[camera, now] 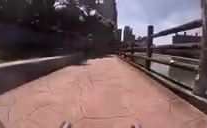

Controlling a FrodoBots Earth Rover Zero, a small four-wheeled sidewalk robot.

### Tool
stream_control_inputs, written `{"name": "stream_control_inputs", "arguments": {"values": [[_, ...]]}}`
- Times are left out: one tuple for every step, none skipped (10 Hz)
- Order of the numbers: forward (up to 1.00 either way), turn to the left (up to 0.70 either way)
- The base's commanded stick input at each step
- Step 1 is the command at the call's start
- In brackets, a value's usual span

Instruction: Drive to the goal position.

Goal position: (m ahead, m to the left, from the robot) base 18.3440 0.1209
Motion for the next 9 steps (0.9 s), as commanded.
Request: {"name": "stream_control_inputs", "arguments": {"values": [[0.7,0.0],[0.7,0.0],[0.7,0.0],[0.7,0.0],[0.7,0.0],[0.7,0.0],[0.7,0.0],[0.7,0.0],[0.7,0.0]]}}
